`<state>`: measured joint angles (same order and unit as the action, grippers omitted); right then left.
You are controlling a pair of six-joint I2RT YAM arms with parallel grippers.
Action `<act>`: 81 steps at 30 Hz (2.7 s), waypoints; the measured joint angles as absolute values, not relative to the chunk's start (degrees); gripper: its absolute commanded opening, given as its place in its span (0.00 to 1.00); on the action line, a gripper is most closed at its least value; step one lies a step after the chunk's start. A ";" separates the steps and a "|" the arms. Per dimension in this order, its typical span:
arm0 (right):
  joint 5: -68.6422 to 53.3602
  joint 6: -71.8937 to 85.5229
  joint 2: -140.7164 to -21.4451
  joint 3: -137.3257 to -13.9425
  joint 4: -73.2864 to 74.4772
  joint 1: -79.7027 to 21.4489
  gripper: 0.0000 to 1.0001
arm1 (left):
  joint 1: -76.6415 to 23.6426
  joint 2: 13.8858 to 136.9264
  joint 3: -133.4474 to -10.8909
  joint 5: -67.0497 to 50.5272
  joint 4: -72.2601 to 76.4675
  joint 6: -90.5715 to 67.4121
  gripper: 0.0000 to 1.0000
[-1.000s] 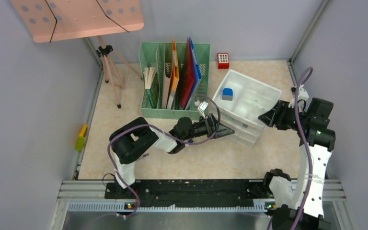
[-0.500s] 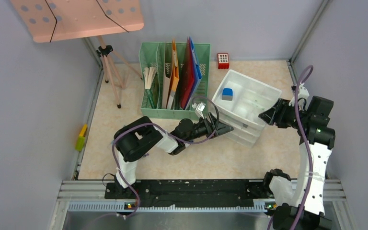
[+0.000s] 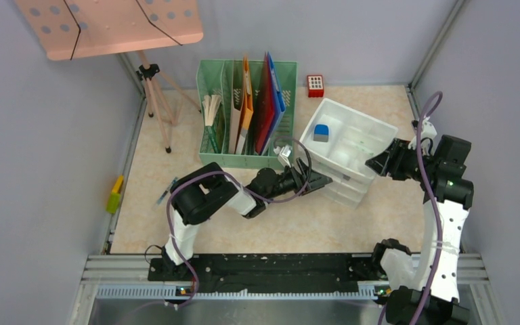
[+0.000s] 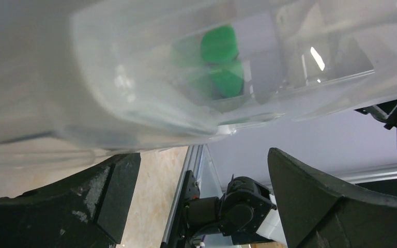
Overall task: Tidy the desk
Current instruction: Open the drawer in the storage box.
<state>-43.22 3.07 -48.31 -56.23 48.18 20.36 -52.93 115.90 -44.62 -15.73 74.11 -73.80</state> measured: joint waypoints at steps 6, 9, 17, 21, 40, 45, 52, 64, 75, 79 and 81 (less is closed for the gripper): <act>-43.22 3.07 -48.31 -56.21 48.16 20.36 0.52 | -52.97 116.42 -46.19 -16.25 76.55 -75.35 0.98; -43.24 3.07 -48.31 -55.99 47.90 20.36 0.52 | -52.97 116.77 -46.33 -16.60 76.82 -76.05 0.98; -43.24 3.20 -47.72 -54.96 46.68 20.38 0.52 | -53.10 120.62 -49.43 -17.82 79.83 -80.97 0.91; -43.27 3.22 -47.62 -54.72 46.35 20.38 0.52 | -53.63 120.92 -49.52 -17.91 80.44 -82.24 0.89; -43.22 3.49 -47.40 -54.00 45.82 20.38 0.52 | -54.43 119.39 -46.17 -18.17 81.71 -82.06 0.84; -43.20 3.66 -47.42 -54.00 45.82 20.38 0.52 | -54.89 117.05 -45.06 -18.61 82.41 -81.32 0.84; -43.18 3.64 -47.90 -54.00 45.87 20.38 0.52 | -55.48 113.32 -43.22 -18.63 82.81 -79.68 0.84; -42.89 3.38 -48.64 -54.46 46.28 20.38 0.52 | -53.60 96.36 -46.19 -27.66 50.11 -51.62 0.98; -41.65 0.03 -51.29 -57.56 46.57 20.38 0.52 | -52.27 90.48 -65.87 -24.45 2.22 -5.04 0.98; -41.50 -1.06 -52.69 -57.56 46.85 20.38 0.52 | -52.27 90.52 -68.20 -23.68 -7.01 7.77 0.97; -41.52 -1.50 -52.97 -57.56 47.13 20.38 0.52 | -52.25 90.52 -68.88 -23.68 -9.82 13.67 0.96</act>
